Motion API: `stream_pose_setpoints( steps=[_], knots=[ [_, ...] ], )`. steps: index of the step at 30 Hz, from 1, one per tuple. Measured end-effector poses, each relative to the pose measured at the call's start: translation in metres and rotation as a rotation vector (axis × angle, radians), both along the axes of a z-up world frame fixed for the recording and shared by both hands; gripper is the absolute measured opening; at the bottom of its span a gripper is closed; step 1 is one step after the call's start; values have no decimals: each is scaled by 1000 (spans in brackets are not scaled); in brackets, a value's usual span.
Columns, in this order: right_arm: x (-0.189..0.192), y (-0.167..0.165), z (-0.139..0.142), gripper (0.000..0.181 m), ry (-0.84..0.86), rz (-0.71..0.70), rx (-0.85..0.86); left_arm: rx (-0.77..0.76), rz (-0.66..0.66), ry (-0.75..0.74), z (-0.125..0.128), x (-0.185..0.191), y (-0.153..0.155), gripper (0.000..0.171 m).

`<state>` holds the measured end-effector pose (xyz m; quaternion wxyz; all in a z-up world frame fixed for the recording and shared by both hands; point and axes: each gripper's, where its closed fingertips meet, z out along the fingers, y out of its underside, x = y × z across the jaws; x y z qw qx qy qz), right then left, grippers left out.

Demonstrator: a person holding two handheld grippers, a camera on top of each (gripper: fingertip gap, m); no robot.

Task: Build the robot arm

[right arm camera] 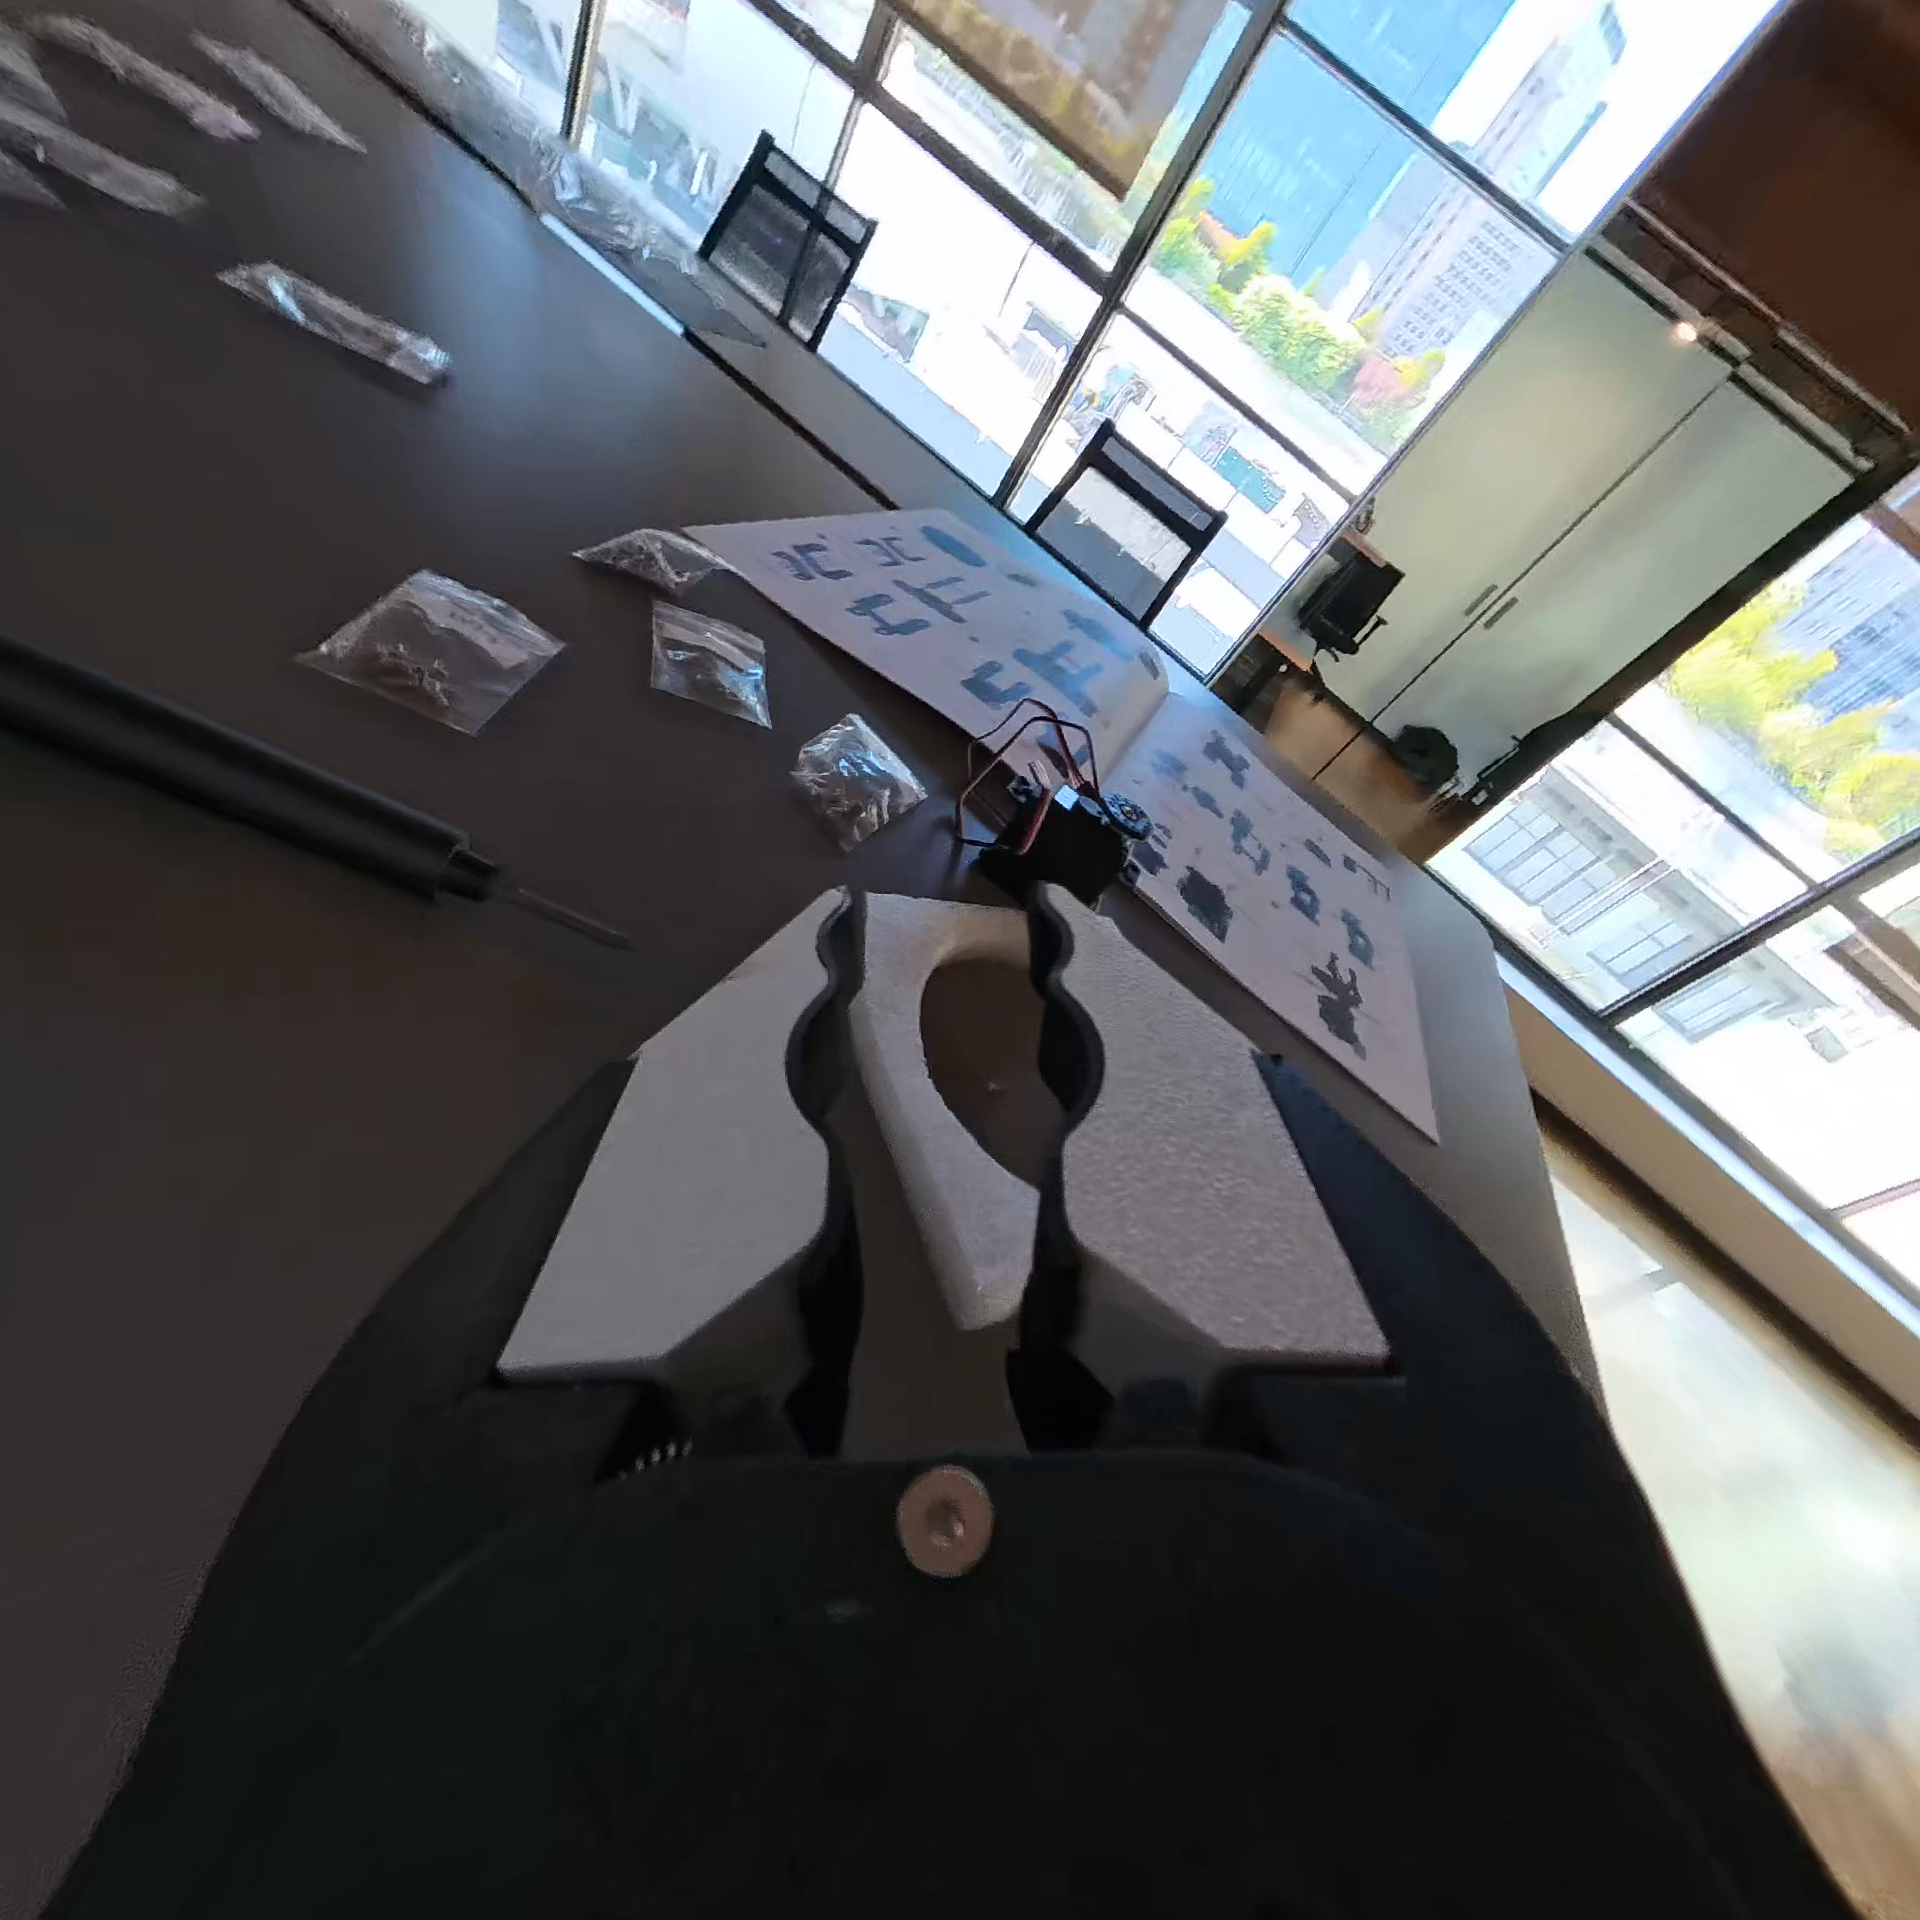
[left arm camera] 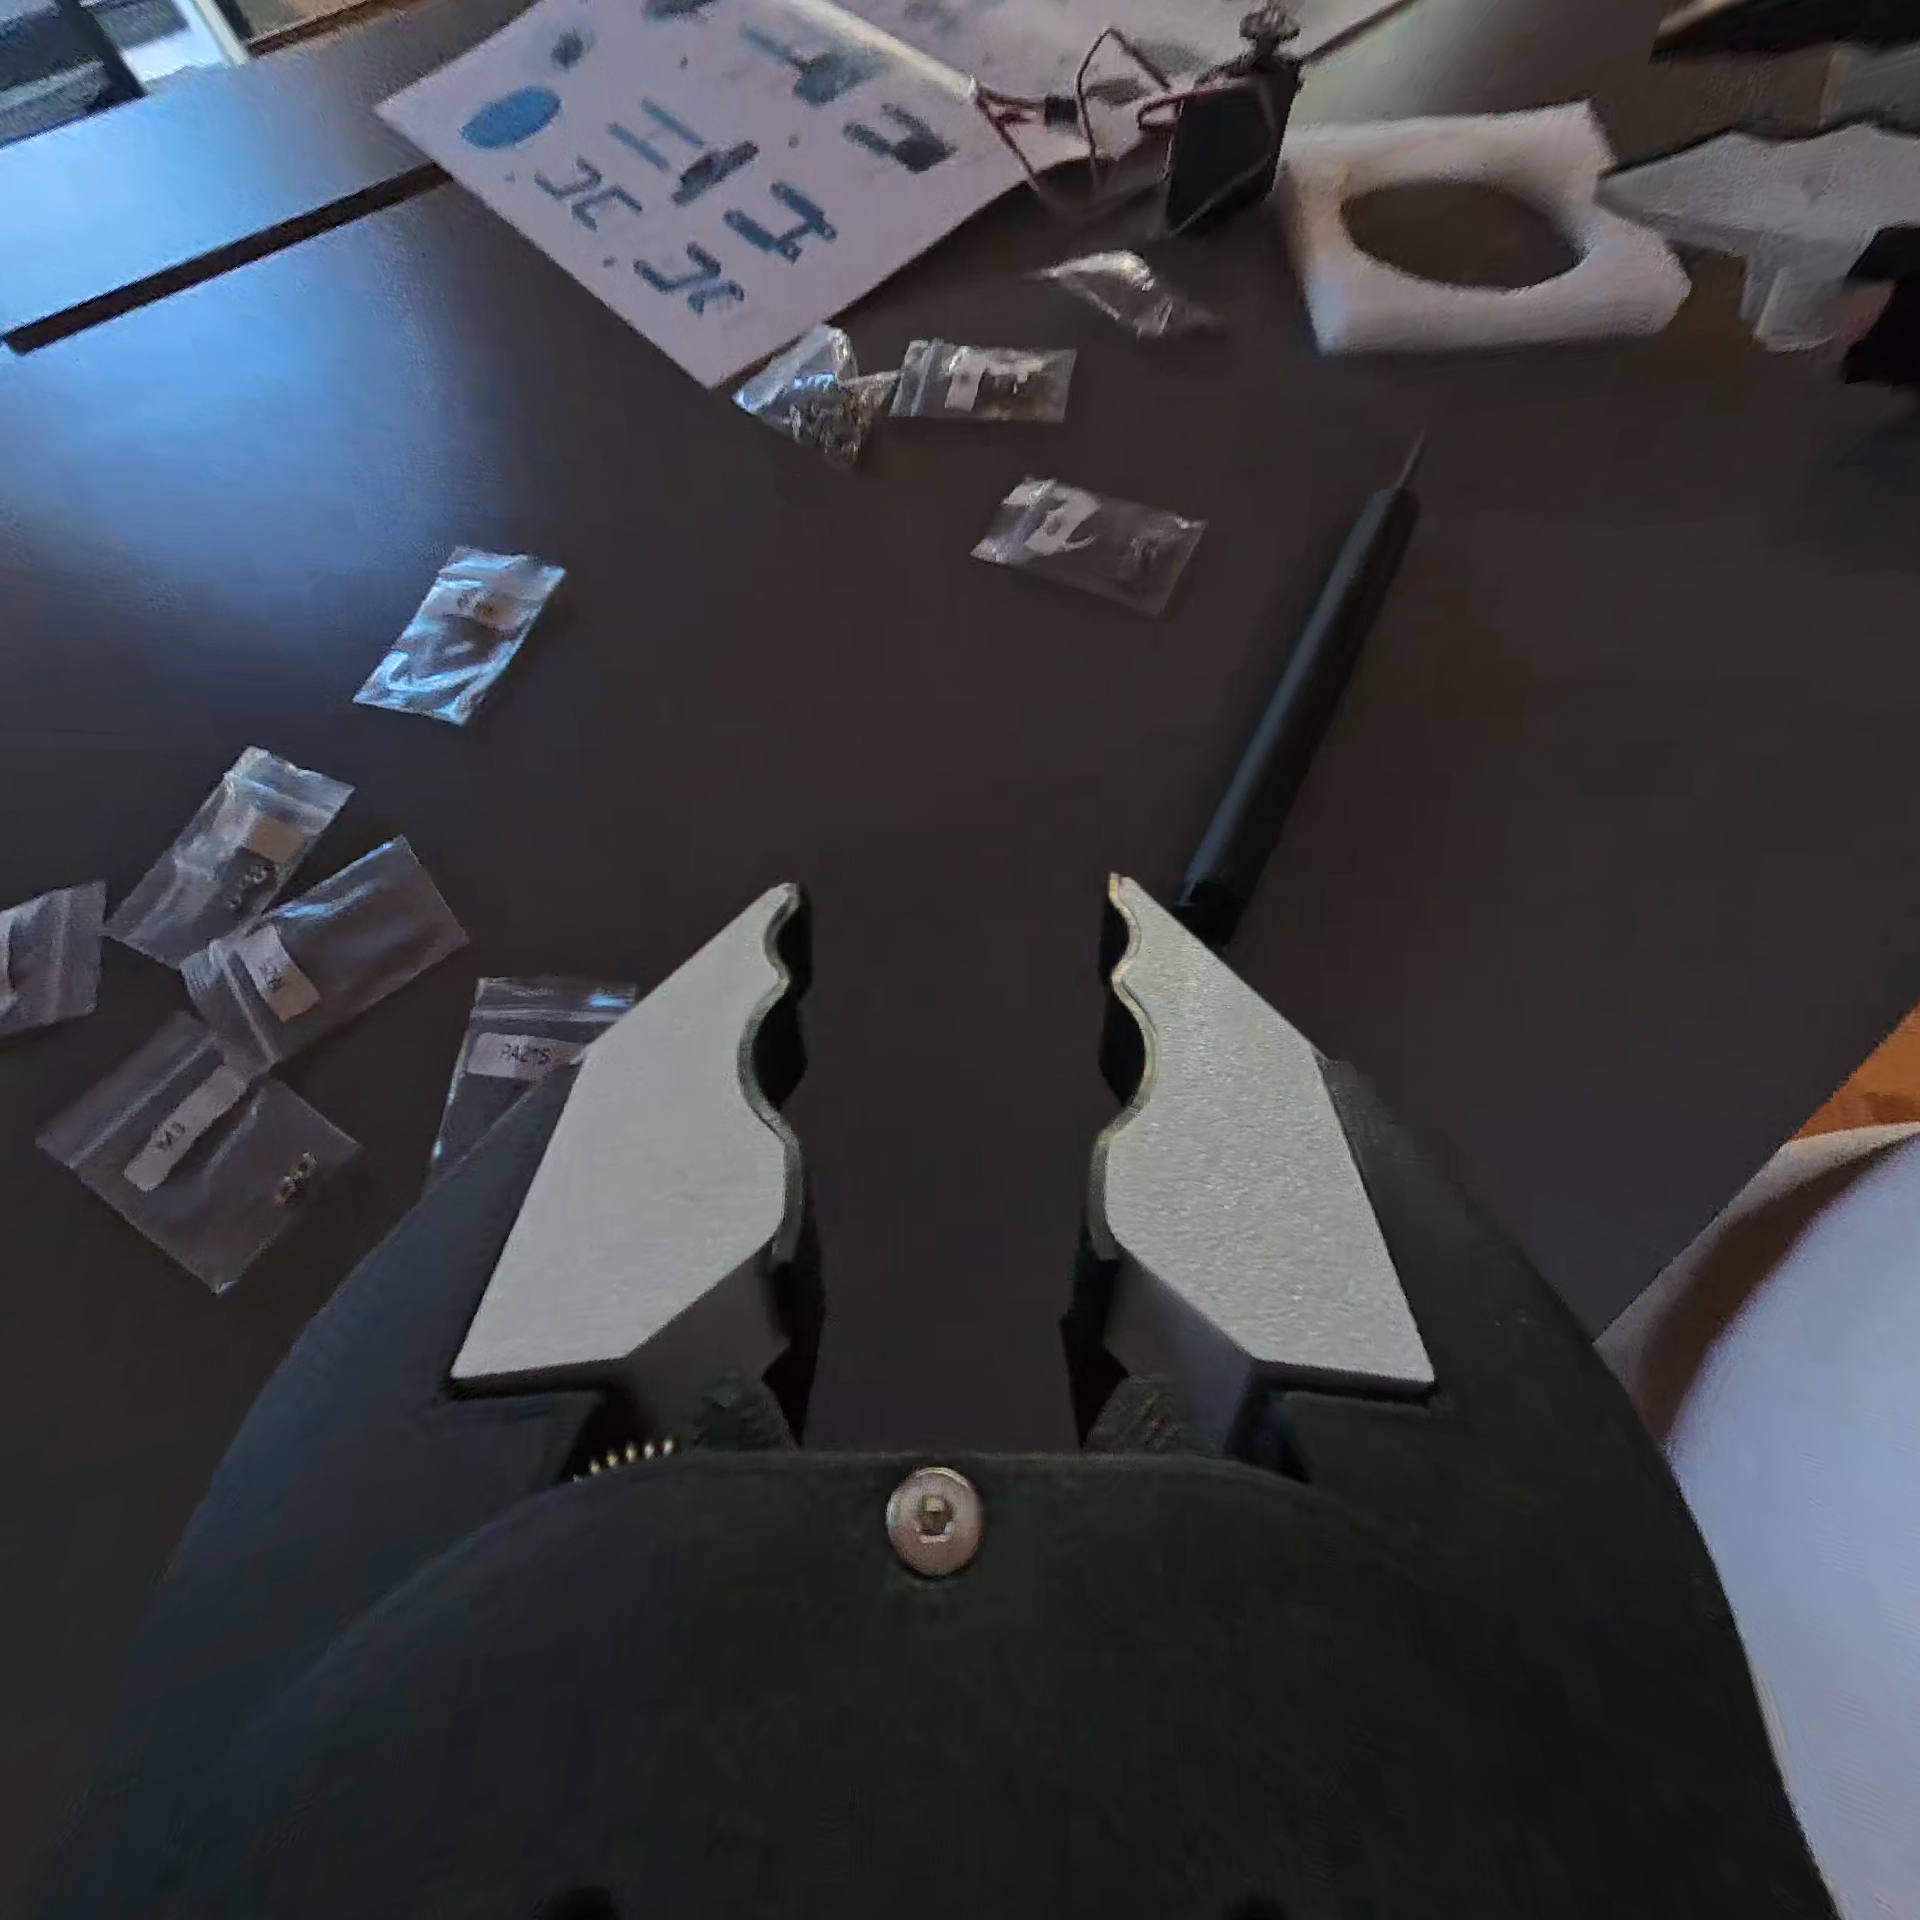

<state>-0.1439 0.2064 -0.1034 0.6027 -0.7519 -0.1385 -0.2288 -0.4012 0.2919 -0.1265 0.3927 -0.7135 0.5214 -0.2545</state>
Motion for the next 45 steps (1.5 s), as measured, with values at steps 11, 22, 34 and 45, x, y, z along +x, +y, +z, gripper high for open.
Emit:
stream_pose_setpoints(
  steps=[11, 22, 34, 45],
  knots=[
    [-2, 13, 3, 40, -65, 108, -41, -43, 149, -10, -7, 2, -14, 54],
    [139, 38, 29, 48, 88, -32, 3, 104, 364, -127, -3, 0, 22, 80],
    [159, 46, 3, 47, 384, 14, -8, 50, 443, 129, -45, 2, 47, 70],
    [151, 50, -4, 40, 349, 56, -21, -70, 409, 86, -50, 8, 45, 51]
  ],
)
